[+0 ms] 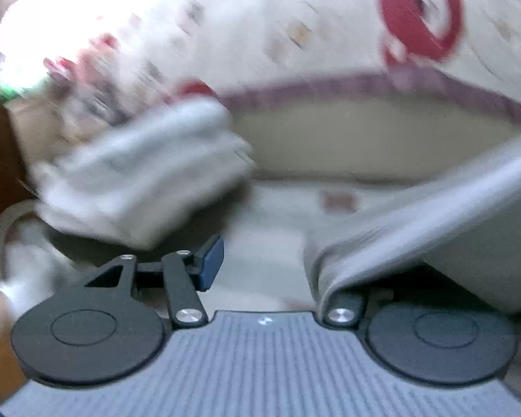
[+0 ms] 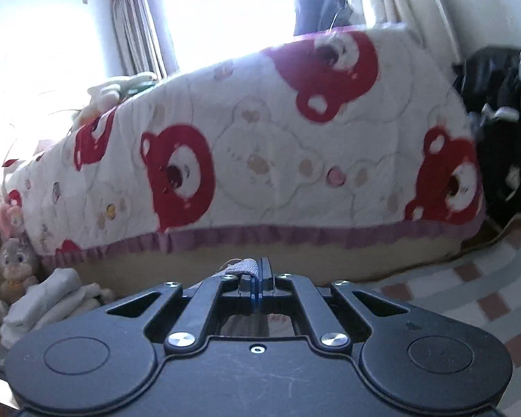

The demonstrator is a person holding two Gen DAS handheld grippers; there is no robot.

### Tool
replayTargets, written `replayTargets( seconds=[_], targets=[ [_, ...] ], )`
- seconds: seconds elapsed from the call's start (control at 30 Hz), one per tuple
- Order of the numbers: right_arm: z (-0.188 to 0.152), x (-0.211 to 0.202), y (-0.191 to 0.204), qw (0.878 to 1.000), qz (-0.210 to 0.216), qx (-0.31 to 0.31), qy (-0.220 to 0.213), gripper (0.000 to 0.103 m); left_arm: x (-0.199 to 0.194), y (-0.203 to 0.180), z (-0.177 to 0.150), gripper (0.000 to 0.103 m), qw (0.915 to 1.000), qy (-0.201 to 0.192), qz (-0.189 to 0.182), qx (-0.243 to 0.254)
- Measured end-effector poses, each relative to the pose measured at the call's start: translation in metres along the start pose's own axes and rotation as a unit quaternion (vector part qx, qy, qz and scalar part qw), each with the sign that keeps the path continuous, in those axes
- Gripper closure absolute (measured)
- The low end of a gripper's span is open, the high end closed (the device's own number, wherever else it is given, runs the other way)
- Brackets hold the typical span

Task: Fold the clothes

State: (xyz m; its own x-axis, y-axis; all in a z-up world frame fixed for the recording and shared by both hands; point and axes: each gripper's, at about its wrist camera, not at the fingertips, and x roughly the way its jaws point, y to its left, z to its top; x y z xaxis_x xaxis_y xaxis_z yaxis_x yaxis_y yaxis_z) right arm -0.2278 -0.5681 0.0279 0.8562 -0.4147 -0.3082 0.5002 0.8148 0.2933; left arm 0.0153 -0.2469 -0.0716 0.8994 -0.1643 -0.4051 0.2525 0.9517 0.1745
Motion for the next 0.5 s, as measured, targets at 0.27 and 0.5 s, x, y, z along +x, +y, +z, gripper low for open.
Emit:
replayTargets(
  seconds=[0.27,0.5],
  targets=[
    [0.012,-0.001,-0.016,0.997,-0.063,-0.028,-0.019,0.103,0.017,0.034,0.004,0.045,0.9966,0.069,-0.027,-0.035],
    [0.006,0.007,-0.053,0.991,-0.134,-0.020,-0.007,0.103,0.046,0.057,-0.009,0.046,0.9511,0.195,-0.212,-0.113]
  ],
)
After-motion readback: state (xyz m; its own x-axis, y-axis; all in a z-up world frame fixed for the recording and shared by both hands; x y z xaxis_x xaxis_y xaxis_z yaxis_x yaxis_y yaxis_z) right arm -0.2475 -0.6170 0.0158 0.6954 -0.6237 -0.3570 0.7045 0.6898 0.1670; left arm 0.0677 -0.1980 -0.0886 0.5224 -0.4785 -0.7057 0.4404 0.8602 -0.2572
